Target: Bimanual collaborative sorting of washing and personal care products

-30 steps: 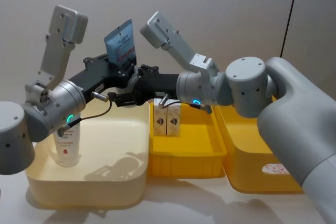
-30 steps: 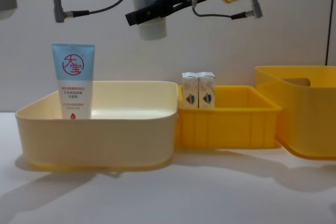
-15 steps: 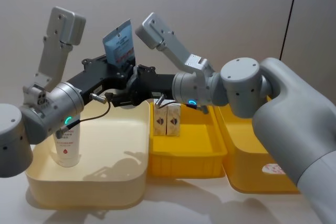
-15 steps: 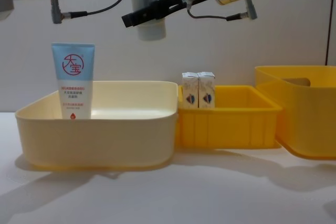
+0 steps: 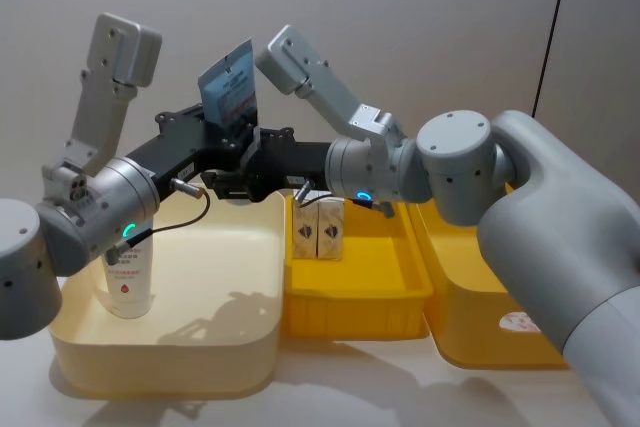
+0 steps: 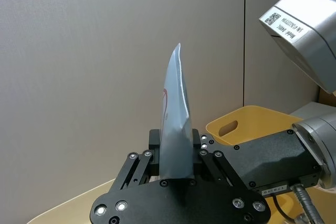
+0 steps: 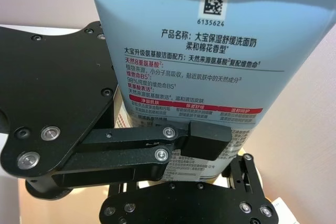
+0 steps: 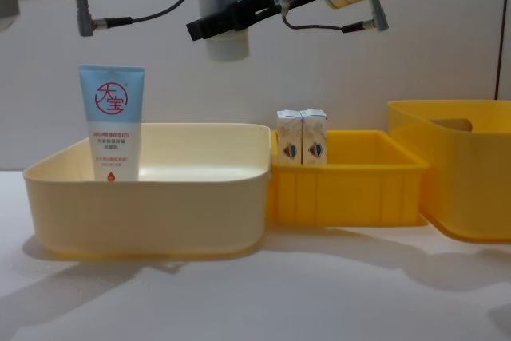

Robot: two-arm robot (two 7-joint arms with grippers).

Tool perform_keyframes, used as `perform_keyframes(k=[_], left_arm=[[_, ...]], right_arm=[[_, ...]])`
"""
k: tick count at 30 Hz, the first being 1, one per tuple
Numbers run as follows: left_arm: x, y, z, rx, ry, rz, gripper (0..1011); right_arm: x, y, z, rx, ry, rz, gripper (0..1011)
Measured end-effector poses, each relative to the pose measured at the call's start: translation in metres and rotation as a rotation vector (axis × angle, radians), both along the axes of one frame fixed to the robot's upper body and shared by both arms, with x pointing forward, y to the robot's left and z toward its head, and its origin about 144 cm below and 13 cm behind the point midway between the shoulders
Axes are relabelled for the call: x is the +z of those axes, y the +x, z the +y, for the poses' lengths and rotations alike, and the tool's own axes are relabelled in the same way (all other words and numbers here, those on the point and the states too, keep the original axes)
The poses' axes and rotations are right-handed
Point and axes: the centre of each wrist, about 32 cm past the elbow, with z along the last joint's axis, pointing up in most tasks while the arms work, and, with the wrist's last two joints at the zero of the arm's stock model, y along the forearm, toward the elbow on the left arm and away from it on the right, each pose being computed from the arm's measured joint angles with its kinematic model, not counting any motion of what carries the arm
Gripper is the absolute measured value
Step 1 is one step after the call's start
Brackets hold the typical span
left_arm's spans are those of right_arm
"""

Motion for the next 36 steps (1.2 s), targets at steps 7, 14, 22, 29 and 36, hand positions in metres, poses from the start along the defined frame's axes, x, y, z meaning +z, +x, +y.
perform_keyframes(k=[7, 14, 22, 29, 36], left_arm=[[-0.0001, -0.0001, 0.0002, -0.001, 0.0, 0.0, 311], [-0.0002, -0.0003, 0.0003, -0.001, 0.0, 0.0, 312], [-0.0004, -0.0004, 0.0003, -0.001, 0.0, 0.0, 311], [-0.0004, -0.0004, 0.0002, -0.001, 0.0, 0.0, 311], [-0.0003, -0.0004, 0.0001, -0.002, -0.001, 0.0, 457]], right_arm=[[-0.0001, 0.0001, 0.0002, -0.001, 0.0, 0.0, 658], [0.0, 0.0001, 0.0005, 0.0, 0.0, -0.001, 625], [-0.0001, 0.0002, 0.0007, -0.001, 0.0, -0.001, 604], [-0.0002, 0.0002, 0.0007, -0.001, 0.0, -0.001, 603], [-0.0003, 0.0002, 0.0007, -0.002, -0.001, -0.001, 603]])
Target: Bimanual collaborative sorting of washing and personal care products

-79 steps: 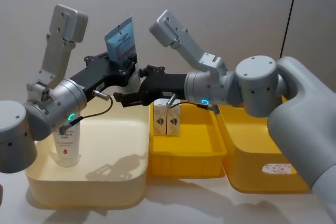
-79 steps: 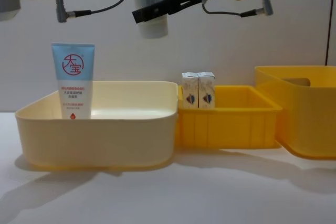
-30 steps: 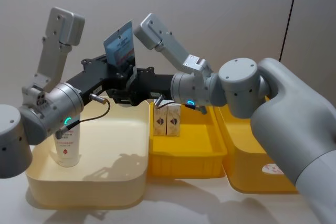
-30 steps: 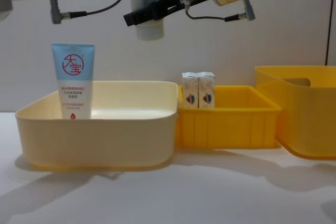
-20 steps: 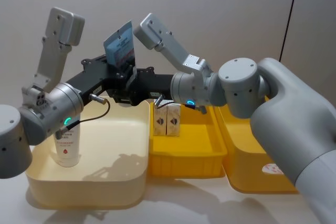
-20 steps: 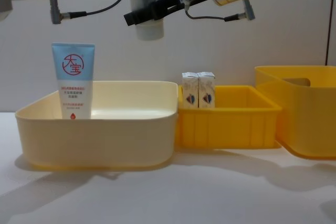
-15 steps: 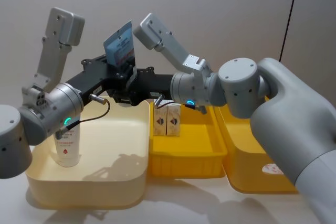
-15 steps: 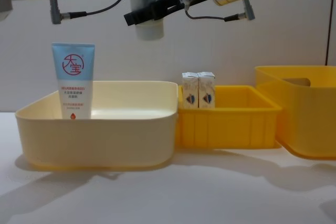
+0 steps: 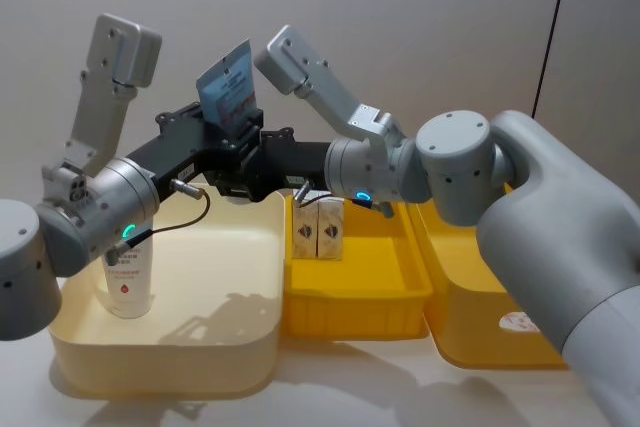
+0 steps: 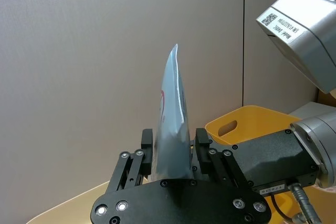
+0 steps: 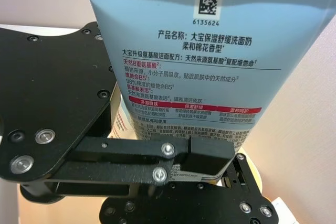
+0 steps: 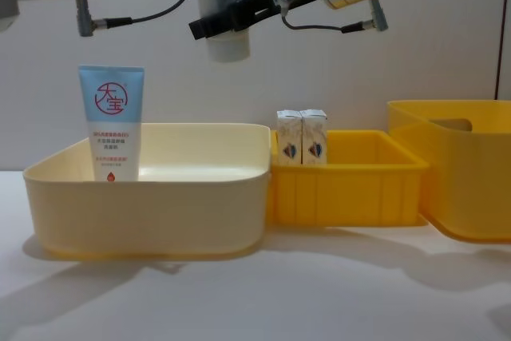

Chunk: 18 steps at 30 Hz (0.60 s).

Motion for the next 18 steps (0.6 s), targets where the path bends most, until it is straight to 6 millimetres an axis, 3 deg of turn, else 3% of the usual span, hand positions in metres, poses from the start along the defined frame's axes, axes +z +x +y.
perform_keyframes(k=[11, 18], left_arm=[[0.0001, 0.0, 0.0001, 0.0, 0.0, 0.0, 828], [0.0, 0.0, 0.0001, 0.001, 0.0, 0.0, 989]], right_arm=[[0.0006, -0.0001, -0.0011, -0.008, -0.003, 0.0, 603], [0.0028, -0.0017, -0.0072, -0.053, -0.027, 0.003, 603]])
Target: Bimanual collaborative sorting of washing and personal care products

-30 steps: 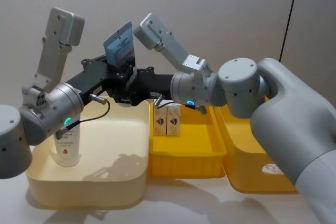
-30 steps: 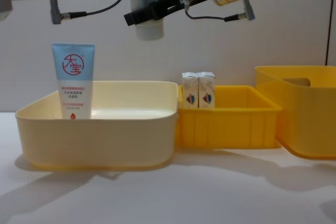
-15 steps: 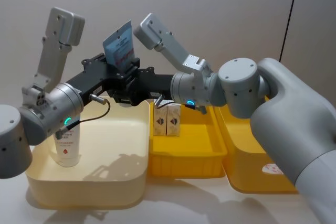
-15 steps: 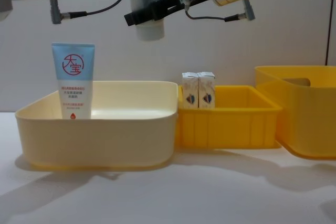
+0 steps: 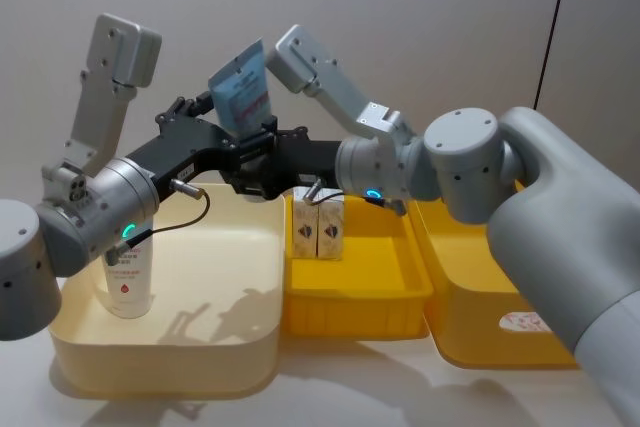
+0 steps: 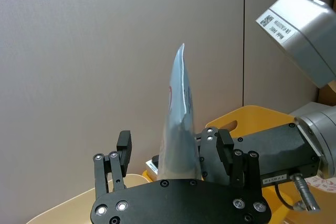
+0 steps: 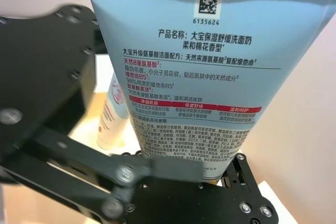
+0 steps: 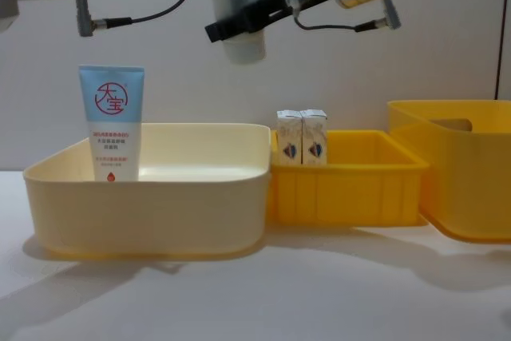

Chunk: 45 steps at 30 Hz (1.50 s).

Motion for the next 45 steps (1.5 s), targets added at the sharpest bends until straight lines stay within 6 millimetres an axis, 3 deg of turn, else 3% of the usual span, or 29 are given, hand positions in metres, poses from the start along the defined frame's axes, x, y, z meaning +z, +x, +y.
perform_keyframes(k=[45], left_arm=[[0.0, 0.0, 0.0, 0.0, 0.0, 0.0, 1003]], right_arm=[[0.02, -0.032, -0.077, -0.657, -0.123, 0.056, 603]])
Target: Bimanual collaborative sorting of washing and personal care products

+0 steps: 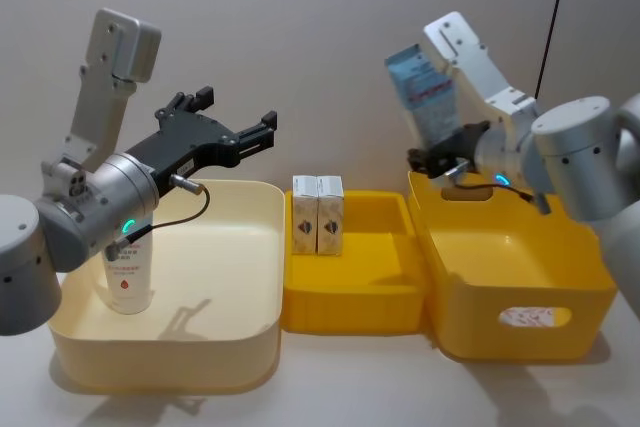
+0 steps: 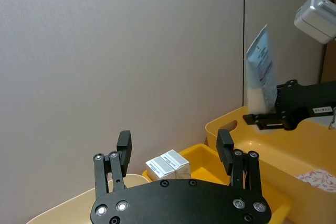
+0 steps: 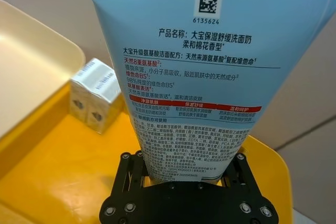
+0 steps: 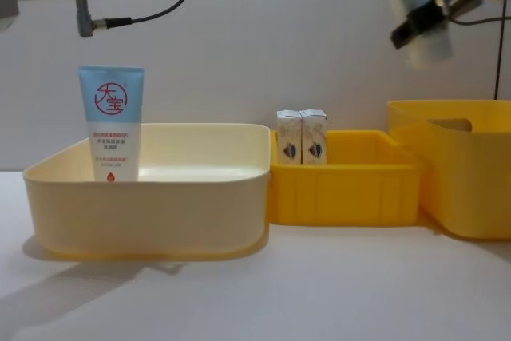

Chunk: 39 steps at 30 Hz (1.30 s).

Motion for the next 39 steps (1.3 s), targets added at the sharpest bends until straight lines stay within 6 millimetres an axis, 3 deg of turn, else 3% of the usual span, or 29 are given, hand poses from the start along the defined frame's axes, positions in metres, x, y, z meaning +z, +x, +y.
perform_keyframes(k=[31, 39], left_arm=[[0.0, 0.0, 0.0, 0.0, 0.0, 0.0, 1003], [0.0, 0.0, 0.0, 0.0, 0.0, 0.0, 1003]], right_arm=[[0.008, -0.007, -0.068, -0.5, -0.093, 0.031, 603], [0.01, -0.004, -0.074, -0.541, -0.109, 0.05, 603]])
